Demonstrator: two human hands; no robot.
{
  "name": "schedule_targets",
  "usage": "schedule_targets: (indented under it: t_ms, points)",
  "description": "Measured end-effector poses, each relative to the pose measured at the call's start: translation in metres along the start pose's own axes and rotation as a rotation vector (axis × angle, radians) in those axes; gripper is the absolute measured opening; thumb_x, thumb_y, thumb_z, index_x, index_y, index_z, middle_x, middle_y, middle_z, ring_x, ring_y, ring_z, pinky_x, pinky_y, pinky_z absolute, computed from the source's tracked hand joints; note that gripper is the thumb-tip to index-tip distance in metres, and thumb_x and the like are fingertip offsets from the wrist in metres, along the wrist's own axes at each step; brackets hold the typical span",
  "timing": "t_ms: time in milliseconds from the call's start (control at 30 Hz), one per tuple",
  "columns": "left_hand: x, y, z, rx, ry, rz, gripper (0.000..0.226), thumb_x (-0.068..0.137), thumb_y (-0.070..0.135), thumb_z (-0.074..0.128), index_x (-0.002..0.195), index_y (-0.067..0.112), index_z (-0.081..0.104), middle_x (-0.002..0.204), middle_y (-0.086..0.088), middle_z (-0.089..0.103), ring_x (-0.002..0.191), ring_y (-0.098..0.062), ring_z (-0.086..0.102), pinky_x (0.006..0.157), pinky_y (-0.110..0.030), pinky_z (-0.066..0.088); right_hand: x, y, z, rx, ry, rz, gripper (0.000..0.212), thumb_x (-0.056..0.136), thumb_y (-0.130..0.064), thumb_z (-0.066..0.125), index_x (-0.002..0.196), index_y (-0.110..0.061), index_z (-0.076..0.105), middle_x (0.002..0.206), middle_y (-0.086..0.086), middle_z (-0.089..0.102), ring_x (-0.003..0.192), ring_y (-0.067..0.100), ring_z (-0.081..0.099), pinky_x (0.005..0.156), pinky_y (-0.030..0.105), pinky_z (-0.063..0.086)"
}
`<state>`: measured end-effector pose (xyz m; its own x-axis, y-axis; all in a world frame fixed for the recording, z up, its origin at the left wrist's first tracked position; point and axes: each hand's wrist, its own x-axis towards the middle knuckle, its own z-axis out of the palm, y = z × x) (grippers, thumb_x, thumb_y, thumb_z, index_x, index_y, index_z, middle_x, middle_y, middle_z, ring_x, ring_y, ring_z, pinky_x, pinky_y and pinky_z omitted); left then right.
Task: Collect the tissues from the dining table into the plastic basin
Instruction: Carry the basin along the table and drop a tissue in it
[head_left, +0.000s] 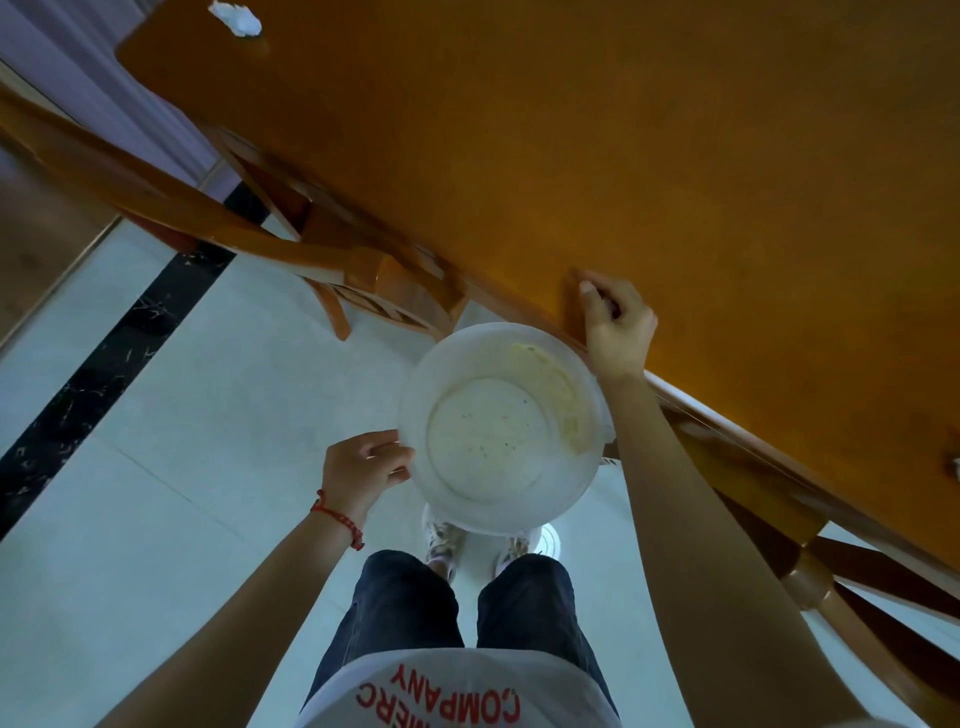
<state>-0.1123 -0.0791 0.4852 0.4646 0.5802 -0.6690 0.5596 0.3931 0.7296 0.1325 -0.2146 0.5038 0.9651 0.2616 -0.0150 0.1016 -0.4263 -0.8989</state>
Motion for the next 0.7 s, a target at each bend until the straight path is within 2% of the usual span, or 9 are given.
schedule_targets:
  t_ms: [67, 133, 233, 400, 567, 700]
  points:
    - [0.001, -0.002, 0.000, 0.011, -0.008, 0.006, 0.025, 0.073, -0.005, 0.064, 0.055, 0.012, 0.069, 0.056, -0.005, 0.063, 0.070, -0.020, 0.059, 0.062, -0.024, 0.058, -0.010, 0.001, 0.000, 0.013, -0.019, -0.011, 0.023, 0.088, -0.022, 0.055, 0.104, -0.010, 0.066, 0.097, 0.003, 0.064, 0.083, 0.008, 0.054, 0.073, 0.022, 0.044]
    - [0.000, -0.002, 0.000, -0.009, -0.006, -0.003, 0.030, 0.073, -0.006, 0.064, 0.056, 0.017, 0.072, 0.055, -0.001, 0.065, 0.070, -0.020, 0.060, 0.062, -0.025, 0.058, -0.022, 0.001, 0.001, 0.018, -0.037, -0.036, 0.023, 0.087, -0.021, 0.056, 0.104, -0.009, 0.066, 0.097, 0.003, 0.064, 0.082, 0.006, 0.054, 0.072, 0.017, 0.043]
    - [-0.002, -0.002, 0.000, -0.045, 0.011, -0.011, 0.027, 0.071, -0.007, 0.065, 0.060, 0.016, 0.073, 0.065, -0.013, 0.065, 0.072, -0.020, 0.060, 0.061, -0.024, 0.057, -0.038, 0.002, 0.004, 0.016, -0.089, -0.065, 0.021, 0.086, -0.017, 0.059, 0.103, -0.007, 0.067, 0.102, 0.006, 0.066, 0.092, 0.010, 0.058, 0.078, 0.015, 0.047]
    - [-0.003, 0.000, -0.001, -0.012, -0.016, -0.011, 0.028, 0.072, -0.006, 0.064, 0.060, 0.018, 0.074, 0.054, 0.003, 0.067, 0.063, -0.011, 0.063, 0.062, -0.024, 0.057, -0.061, 0.008, 0.007, -0.033, -0.137, -0.082, 0.016, 0.085, -0.013, 0.062, 0.098, -0.007, 0.069, 0.100, 0.008, 0.070, 0.094, 0.015, 0.062, 0.079, 0.011, 0.044]
    - [-0.003, -0.004, -0.007, -0.018, -0.009, -0.005, 0.018, 0.072, -0.005, 0.064, 0.071, 0.011, 0.073, 0.058, 0.002, 0.070, 0.064, -0.011, 0.067, 0.062, -0.025, 0.058, -0.080, 0.018, -0.009, -0.129, -0.120, 0.109, 0.026, 0.087, -0.026, 0.059, 0.109, -0.012, 0.064, 0.113, 0.007, 0.066, 0.104, 0.019, 0.058, 0.085, 0.027, 0.042]
    - [-0.003, -0.008, -0.014, 0.036, -0.001, 0.005, 0.006, 0.072, -0.005, 0.063, 0.074, -0.003, 0.068, 0.069, -0.014, 0.064, 0.071, -0.021, 0.060, 0.067, -0.030, 0.059, -0.102, 0.023, -0.022, -0.299, -0.086, 0.086, 0.034, 0.088, -0.020, 0.058, 0.119, -0.005, 0.057, 0.125, 0.016, 0.057, 0.117, 0.031, 0.050, 0.098, 0.040, 0.040]
